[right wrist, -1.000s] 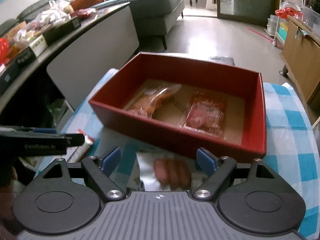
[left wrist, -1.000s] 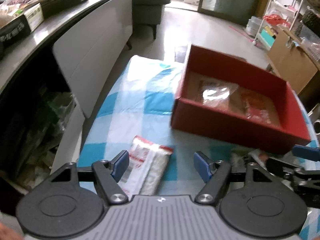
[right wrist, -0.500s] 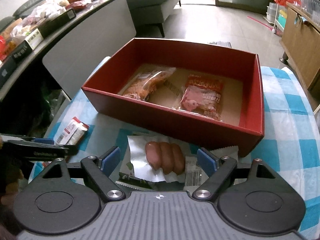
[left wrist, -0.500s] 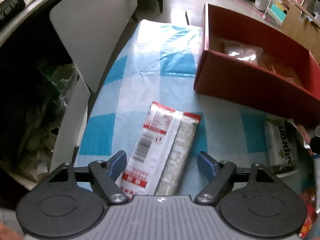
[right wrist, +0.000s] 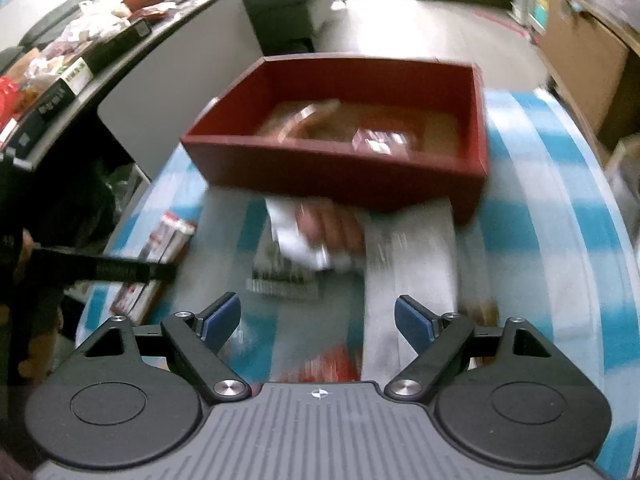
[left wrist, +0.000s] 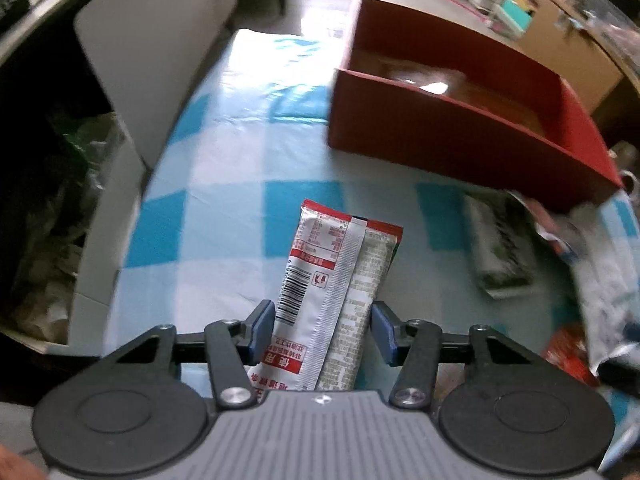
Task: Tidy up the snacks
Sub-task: 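Grasp the white-red stick pack with the left gripper while the right reaches toward the snacks, then grasp the red printed snack bag with the right gripper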
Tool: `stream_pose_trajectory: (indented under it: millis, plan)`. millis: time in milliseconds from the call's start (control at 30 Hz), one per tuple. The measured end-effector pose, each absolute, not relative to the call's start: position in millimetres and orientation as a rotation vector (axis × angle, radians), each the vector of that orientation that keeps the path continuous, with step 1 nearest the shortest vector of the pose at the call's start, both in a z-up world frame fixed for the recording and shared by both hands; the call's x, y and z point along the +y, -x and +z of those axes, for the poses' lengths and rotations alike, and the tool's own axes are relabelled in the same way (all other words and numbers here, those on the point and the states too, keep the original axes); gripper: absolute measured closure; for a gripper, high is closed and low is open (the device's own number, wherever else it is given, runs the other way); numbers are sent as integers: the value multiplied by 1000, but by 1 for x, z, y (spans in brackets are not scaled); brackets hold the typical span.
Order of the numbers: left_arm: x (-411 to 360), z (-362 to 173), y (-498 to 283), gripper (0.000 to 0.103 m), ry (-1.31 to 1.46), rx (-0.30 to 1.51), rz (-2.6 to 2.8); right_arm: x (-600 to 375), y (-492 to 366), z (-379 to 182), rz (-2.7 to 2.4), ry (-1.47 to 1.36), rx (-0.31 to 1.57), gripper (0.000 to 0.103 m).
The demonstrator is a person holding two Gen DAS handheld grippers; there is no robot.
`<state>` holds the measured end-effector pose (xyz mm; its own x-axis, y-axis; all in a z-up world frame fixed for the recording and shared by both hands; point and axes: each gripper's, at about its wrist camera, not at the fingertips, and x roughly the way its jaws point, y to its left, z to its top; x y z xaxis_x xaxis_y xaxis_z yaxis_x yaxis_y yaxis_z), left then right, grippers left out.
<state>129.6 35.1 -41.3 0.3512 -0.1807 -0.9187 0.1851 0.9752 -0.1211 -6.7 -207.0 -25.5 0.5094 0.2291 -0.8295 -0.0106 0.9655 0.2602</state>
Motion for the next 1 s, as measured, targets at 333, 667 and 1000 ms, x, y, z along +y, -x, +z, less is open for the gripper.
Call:
stream_pose_trajectory:
  millis: [333,667,1000]
  plan:
    - [23,-25,-118,58,19,1164,-321,-191,56,-75,124,-368,1224,11]
    - [28,-26,-121,57,54,1177,-322,-178,-17,-66,90,-329,1177,11]
    - [26,-29,-122,57,32,1188,-324,-148,-6,-82,85,-47,1212,11]
